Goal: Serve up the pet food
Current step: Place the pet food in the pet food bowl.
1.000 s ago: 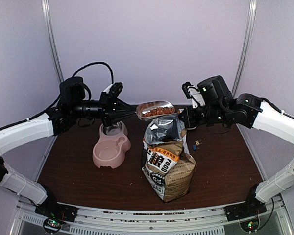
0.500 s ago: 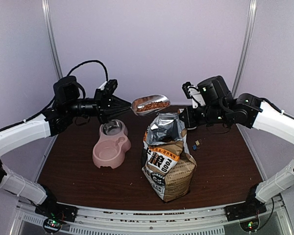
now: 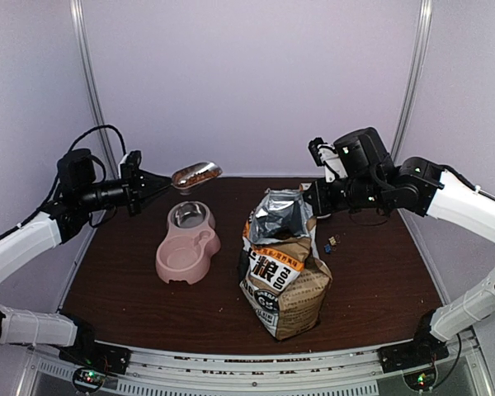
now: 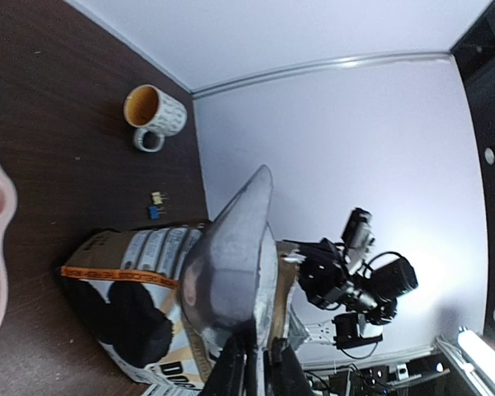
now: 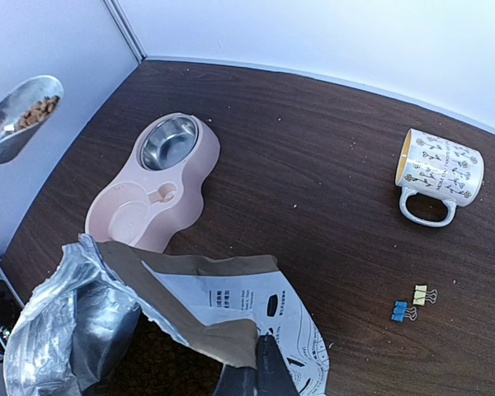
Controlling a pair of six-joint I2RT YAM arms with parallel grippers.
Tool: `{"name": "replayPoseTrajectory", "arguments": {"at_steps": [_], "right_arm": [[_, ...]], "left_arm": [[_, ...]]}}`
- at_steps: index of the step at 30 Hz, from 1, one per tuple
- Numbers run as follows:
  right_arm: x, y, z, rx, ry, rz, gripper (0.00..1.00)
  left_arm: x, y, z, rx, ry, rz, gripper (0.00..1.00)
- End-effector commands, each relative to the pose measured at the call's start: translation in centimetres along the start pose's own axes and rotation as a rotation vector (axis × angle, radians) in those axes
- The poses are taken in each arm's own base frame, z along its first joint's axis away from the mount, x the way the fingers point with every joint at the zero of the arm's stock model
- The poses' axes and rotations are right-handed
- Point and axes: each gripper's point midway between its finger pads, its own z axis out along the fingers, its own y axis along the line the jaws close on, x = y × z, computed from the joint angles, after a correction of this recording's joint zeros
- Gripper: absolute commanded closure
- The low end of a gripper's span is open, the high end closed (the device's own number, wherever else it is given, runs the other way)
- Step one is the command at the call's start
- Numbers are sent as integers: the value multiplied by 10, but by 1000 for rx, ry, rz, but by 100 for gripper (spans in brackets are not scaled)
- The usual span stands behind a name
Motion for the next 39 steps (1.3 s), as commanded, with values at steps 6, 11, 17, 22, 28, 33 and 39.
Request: {"name": "replayPoseTrajectory", "arguments": {"at_steps": [6, 11, 17, 22, 28, 33, 39], "right_arm": [[-37, -18, -18, 69, -142, 40, 100], [-37, -17, -17, 67, -140, 40, 100], [-37, -17, -16, 67, -138, 39, 100], [-36, -16, -14, 68, -132, 37, 100], [-35, -18, -15, 73, -128, 36, 100], [-34, -18, -14, 76, -126, 35, 100], [-34, -18, -13, 76, -124, 35, 100]], "left_arm": [[-5, 75, -37, -125, -100, 25, 100], [5, 120, -56, -218, -103, 15, 100], [16, 154, -73, -328, -86, 14, 100], [23, 171, -78, -403, -53, 19, 100], [22, 180, -84, -491, -30, 49, 100], [22, 185, -87, -539, -8, 63, 100], [21, 186, -91, -581, 12, 90, 100]]}}
